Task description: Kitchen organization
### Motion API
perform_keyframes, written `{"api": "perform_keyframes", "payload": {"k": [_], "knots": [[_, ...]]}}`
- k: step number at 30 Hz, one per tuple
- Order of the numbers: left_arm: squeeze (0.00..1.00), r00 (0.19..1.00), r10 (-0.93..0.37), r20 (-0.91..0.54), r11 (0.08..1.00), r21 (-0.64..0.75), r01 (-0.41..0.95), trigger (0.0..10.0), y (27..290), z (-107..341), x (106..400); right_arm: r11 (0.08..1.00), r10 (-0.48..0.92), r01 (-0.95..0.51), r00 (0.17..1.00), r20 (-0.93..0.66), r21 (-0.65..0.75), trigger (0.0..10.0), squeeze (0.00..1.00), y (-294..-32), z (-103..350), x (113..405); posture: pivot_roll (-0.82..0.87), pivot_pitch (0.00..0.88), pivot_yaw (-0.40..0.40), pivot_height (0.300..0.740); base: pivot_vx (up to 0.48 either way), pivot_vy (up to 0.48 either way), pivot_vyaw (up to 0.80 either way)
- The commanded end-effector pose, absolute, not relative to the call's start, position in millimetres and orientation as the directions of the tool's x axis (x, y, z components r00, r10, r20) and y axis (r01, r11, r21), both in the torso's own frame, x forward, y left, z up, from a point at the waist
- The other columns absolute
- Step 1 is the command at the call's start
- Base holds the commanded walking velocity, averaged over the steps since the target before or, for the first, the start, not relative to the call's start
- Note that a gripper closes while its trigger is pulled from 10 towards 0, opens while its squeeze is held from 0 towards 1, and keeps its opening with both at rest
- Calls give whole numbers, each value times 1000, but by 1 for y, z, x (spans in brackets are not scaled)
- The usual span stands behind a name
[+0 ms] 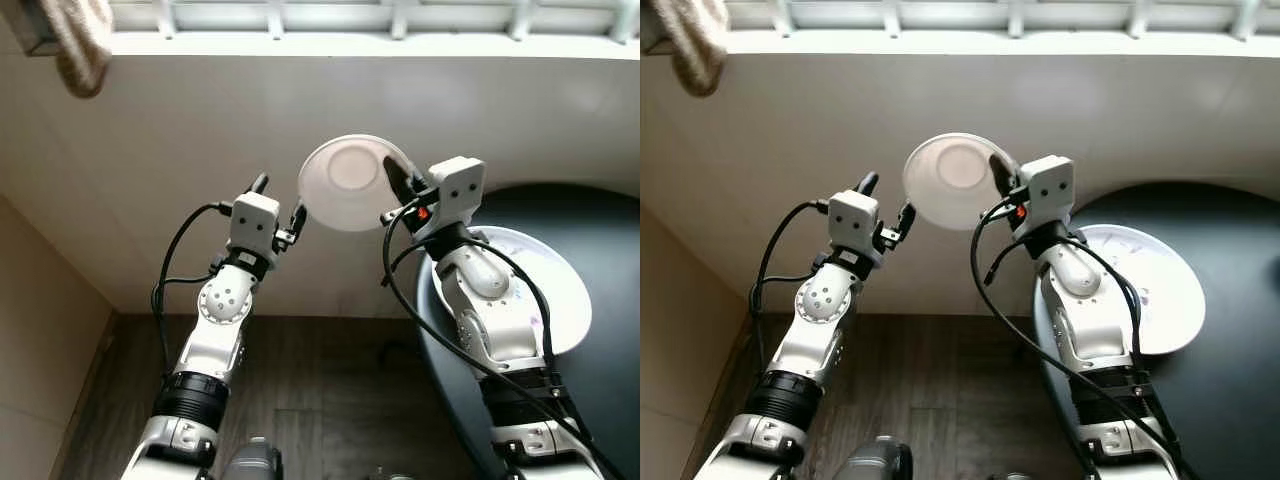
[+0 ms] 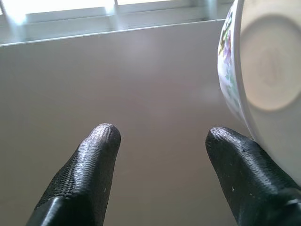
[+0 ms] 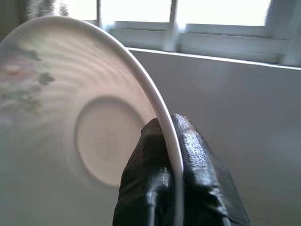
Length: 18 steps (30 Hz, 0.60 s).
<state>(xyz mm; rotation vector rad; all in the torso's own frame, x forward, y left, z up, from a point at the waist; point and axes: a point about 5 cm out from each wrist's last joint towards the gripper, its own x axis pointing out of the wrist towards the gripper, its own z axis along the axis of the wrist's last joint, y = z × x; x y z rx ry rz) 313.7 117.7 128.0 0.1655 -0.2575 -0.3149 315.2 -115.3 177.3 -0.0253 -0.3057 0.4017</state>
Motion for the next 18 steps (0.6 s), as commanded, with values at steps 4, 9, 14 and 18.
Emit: {"api": "perform_keyframes", "payload": {"k": [4, 9, 14, 18], "knots": [[0, 912, -338, 231, 934, 205, 294, 10000, 117, 131, 315, 908, 419, -405, 861, 289, -108, 0, 0, -105, 177, 314, 171, 0, -58, 740, 0, 480, 800], [0, 912, -328, 245, 937, 204, 283, 10000, 118, 133, 315, 913, 406, -393, 867, 287, -106, 0, 0, -106, 176, 315, 172, 0, -58, 740, 0, 441, 800], [0, 911, -327, 252, 937, 210, 279, 10000, 119, 134, 315, 926, 376, -365, 882, 285, -94, 0, 0, -108, 174, 316, 173, 0, -58, 740, 0, 0, 800], [0, 910, -328, 255, 937, 210, 279, 10000, 119, 134, 315, 935, 354, -345, 892, 281, -84, 0, 0, -110, 173, 318, 173, 0, -58, 740, 0, 0, 800]]}}
